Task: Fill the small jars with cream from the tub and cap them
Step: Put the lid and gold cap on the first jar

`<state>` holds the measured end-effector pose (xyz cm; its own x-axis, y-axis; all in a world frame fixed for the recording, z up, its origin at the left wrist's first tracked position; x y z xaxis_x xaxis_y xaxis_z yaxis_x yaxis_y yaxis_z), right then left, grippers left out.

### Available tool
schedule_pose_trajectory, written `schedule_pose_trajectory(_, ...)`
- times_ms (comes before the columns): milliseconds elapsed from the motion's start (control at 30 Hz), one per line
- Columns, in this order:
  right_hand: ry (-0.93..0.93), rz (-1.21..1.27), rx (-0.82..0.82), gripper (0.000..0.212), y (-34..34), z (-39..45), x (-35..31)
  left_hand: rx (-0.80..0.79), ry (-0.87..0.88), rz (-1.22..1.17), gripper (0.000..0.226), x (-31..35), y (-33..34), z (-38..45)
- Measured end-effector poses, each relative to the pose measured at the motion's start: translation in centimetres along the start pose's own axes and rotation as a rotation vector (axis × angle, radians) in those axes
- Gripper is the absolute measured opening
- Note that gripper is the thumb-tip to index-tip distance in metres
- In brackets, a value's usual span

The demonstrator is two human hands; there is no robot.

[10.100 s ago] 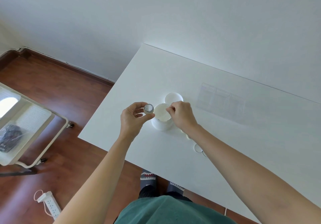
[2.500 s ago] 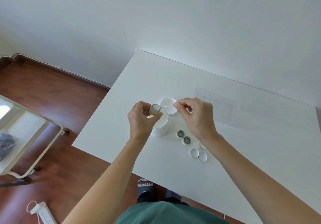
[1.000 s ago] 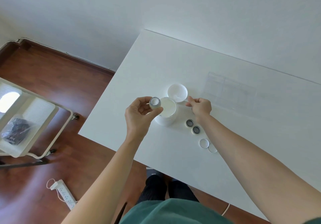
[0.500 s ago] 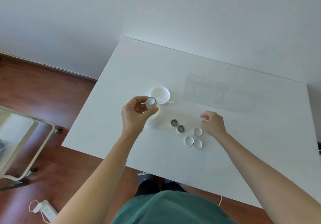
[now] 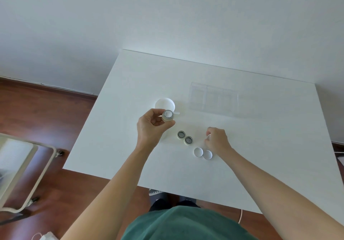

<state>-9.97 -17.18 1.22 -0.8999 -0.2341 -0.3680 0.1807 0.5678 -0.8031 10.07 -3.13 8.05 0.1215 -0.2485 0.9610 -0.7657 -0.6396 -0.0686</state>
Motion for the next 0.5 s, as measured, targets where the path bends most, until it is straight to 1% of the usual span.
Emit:
schedule_pose_trajectory(67,0.027,0.166,0.044,0.024,-0.8,0.0,0.1,-0.017,0.005,-0.005,0.032,0.1,0.3,-0.1)
schedule_pose_trajectory(133,0.116,0.468,0.05,0.022,-1.9,-0.4,-0.1,-0.041,0.011,-0.013,0.032,0.4,0.6,-0.1)
schedule_pose_trajectory(200,0.192,0.79,-0.013,0.011,-2.9,-0.9,-1.0,-0.062,0.006,-0.023,0.033,0.7,1.0,0.0)
schedule_pose_trajectory(233,0.189,0.904,-0.062,0.005,-3.6,-1.2,-1.7,-0.069,0.002,-0.027,0.034,0.8,1.3,0.0)
schedule_pose_trajectory(300,0.152,1.088,-0.153,0.011,-5.0,-2.0,-3.5,-0.093,0.0,-0.03,0.036,1.1,1.9,0.0)
schedule_pose_trajectory(400,0.092,1.277,-0.216,0.025,-7.0,-3.2,-5.7,-0.133,0.005,-0.01,0.036,1.4,3.1,-0.1)
schedule_pose_trajectory(500,-0.005,1.262,-0.208,0.028,-8.5,-3.9,-7.2,-0.181,0.005,0.013,0.033,1.7,4.2,-0.3)
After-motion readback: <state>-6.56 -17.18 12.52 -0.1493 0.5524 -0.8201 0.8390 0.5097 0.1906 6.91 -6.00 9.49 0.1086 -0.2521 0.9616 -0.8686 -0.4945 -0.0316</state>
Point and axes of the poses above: each hand's wrist, its own z-axis towards the middle knuckle, its own y-axis out of the palm, x = y × z, the point moved 3 cm from there along z, towards the middle knuckle, and after that the axes turned 3 degrees about -x, right-handed, at the moved point
